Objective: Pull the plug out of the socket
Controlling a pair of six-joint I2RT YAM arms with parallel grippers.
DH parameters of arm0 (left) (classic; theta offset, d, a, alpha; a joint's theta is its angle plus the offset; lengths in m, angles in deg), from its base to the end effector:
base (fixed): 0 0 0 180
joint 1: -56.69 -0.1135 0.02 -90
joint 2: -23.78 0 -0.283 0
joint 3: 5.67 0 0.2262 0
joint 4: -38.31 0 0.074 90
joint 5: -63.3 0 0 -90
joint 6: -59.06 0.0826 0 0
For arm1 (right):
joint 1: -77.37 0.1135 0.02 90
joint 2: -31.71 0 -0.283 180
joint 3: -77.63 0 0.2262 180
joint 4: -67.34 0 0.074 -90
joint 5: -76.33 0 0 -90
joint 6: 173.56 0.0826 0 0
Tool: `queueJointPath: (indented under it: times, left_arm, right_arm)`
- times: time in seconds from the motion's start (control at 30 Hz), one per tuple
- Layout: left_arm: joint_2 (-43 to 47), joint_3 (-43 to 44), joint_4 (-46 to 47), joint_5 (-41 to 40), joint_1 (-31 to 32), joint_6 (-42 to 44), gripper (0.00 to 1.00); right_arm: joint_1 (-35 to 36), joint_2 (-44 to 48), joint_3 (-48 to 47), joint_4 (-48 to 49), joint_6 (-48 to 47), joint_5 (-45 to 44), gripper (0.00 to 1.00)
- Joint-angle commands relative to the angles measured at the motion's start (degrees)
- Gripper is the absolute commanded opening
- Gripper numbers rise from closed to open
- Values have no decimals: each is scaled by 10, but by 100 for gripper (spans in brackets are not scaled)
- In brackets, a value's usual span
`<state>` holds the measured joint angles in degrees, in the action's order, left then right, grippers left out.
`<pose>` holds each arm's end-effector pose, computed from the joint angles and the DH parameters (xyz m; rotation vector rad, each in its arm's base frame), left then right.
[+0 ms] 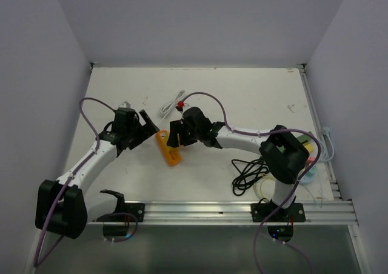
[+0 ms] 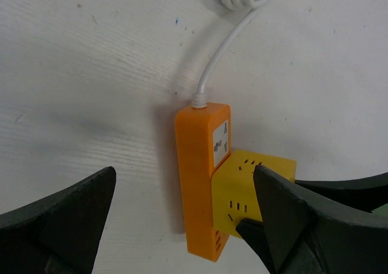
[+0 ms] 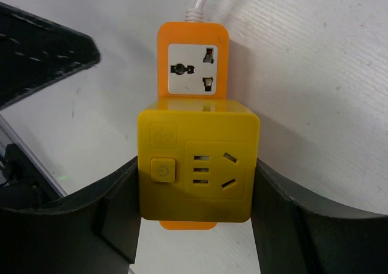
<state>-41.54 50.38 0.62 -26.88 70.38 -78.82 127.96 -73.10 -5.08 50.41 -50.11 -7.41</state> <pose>0.2254 -0.0546 0.2198 -0.7217 2.3414 -0.4912 0.2617 0.3327 0.2037 -0.4211 2.3730 0.8666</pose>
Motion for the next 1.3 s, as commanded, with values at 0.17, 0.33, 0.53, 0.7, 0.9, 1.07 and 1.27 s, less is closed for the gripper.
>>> queueJointPath:
  times: [0.17, 0.33, 0.53, 0.7, 0.9, 1.07, 1.27]
  left_arm:
    - [-64, -5, 77, 41, 4, -52, 97]
    - [-95, -19, 108, 71, 4, -55, 93]
    - [-112, -39, 147, 97, 4, -52, 84]
    - [-104, -52, 164, 106, 3, -40, 73]
    - [-80, -83, 198, 135, -24, -35, 47]
    - [-57, -84, 206, 139, -31, -19, 10]
    - [-28, -47, 192, 107, -33, 54, 0]
  right_arm:
    - [4, 36, 4, 102, 14, 52, 0]
    - [4, 37, -1, 113, 8, 66, 0]
    - [3, 41, -3, 126, 15, 84, 0]
    - [-2, 48, 1, 144, 24, 98, 0]
    - [-15, 52, 16, 166, 40, 124, 0]
    - [-20, 51, 12, 152, 30, 133, 0]
    - [-21, 42, -17, 85, 4, 148, 19]
